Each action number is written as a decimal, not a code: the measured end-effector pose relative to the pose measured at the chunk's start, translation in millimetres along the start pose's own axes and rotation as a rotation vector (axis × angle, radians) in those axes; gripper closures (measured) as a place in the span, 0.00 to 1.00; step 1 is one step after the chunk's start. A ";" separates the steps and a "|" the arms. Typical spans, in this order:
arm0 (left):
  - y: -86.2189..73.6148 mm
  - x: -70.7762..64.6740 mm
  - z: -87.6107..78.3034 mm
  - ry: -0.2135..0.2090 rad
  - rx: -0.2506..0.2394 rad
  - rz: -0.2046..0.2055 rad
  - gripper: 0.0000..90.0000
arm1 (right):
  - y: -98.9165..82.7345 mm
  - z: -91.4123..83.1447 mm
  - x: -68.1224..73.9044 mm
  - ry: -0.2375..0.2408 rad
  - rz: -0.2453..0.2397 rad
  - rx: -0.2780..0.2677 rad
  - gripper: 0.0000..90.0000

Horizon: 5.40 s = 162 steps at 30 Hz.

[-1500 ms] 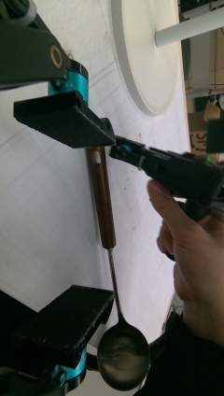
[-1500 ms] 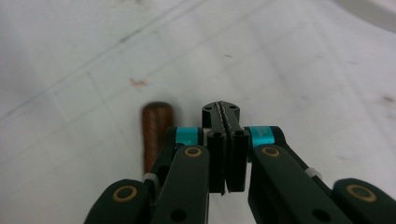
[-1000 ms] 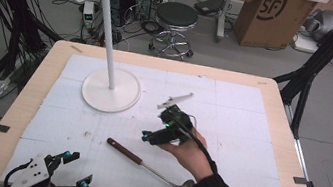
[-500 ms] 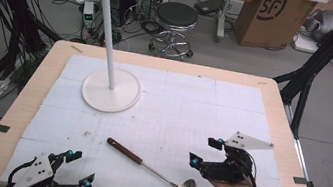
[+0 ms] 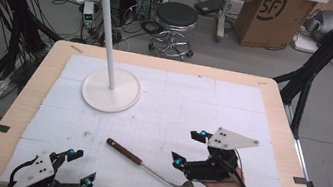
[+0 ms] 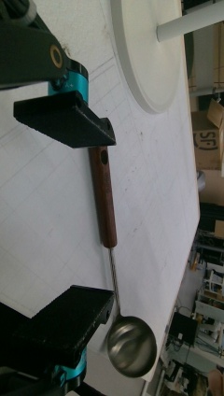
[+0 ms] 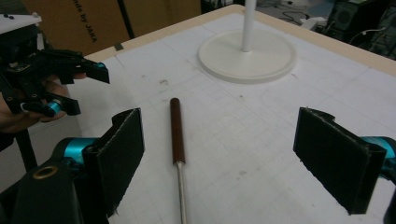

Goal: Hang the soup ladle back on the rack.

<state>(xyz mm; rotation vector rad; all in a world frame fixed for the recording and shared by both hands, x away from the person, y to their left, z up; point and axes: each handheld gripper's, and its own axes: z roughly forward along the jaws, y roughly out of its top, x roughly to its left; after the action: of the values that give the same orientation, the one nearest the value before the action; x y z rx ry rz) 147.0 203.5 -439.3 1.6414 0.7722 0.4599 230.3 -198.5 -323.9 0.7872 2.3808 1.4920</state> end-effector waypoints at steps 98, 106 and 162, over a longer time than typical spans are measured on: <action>-5.4 -0.7 -31.9 0.054 -0.071 -0.043 0.25 | 121.4 89.6 -75.5 0.392 0.143 -0.244 0.83; -5.2 0.7 -30.3 0.050 -0.067 -0.045 0.25 | 162.7 92.4 -75.7 0.411 0.149 -0.269 0.83; -4.3 5.3 -36.0 0.051 -0.099 -0.075 0.25 | 263.7 155.3 -120.3 0.332 0.190 -0.213 0.83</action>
<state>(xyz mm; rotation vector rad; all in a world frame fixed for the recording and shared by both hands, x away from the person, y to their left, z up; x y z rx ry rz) 125.5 233.0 -436.3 1.5091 0.8329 0.4807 485.4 -56.2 -173.0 0.7844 2.3626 2.0573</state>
